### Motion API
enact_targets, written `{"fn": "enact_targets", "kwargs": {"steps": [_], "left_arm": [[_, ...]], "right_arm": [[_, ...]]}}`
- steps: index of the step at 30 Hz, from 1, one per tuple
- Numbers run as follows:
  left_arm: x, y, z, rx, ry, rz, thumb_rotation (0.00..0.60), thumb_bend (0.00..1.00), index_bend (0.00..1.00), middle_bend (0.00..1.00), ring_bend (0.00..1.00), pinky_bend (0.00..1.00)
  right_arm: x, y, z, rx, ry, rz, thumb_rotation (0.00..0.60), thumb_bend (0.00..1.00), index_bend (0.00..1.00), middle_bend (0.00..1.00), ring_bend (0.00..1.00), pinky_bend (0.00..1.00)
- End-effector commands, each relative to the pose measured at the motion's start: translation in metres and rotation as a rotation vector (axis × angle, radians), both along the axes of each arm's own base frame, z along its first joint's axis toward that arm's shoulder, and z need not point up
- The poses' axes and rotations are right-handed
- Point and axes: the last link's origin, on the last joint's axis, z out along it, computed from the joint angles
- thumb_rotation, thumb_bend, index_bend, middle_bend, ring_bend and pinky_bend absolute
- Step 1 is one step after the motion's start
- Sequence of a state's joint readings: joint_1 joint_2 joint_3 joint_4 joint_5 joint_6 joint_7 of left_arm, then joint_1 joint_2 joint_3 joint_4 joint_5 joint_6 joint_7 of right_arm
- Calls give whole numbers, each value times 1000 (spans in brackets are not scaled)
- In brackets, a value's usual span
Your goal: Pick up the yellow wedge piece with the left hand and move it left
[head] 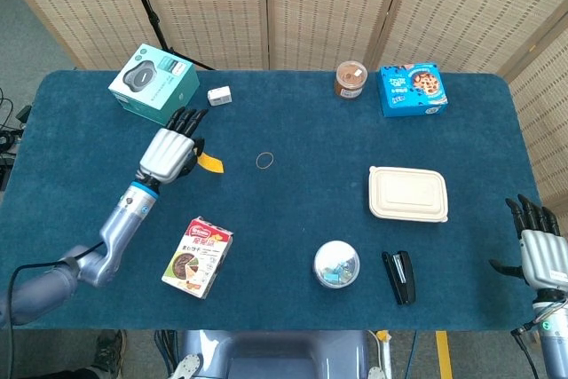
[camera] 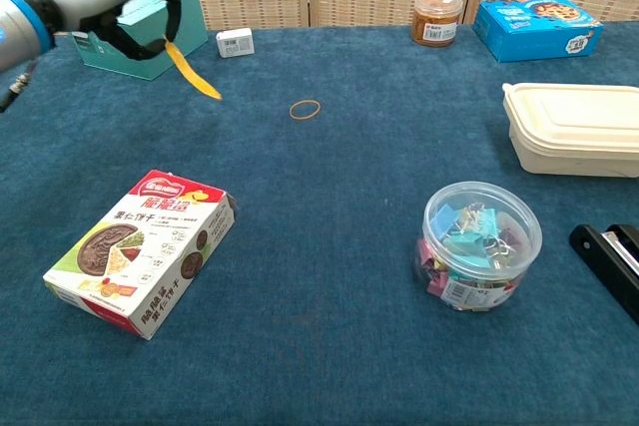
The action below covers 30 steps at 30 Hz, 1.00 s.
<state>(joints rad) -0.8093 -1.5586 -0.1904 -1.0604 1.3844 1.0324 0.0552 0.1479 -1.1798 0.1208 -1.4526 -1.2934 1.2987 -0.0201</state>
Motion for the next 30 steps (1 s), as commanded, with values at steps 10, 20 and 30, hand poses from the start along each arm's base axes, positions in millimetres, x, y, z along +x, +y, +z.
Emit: {"fn": "enact_targets", "kwargs": {"steps": [10, 20, 30], "left_arm": [[-92, -70, 70, 69, -78, 181, 600, 494, 554, 0, 0, 0], [-131, -112, 83, 35, -122, 319, 600, 264, 0, 0, 0, 0], [-143, -155, 99, 73, -206, 361, 600, 238, 0, 0, 0, 0]], "right_arm": [[6, 3, -1, 13, -15, 28, 600, 0, 0, 0, 0, 0], [14, 7, 0, 8, -30, 57, 600, 0, 0, 0, 0, 0], [19, 12, 6, -14, -34, 82, 600, 0, 0, 0, 0, 0]]}}
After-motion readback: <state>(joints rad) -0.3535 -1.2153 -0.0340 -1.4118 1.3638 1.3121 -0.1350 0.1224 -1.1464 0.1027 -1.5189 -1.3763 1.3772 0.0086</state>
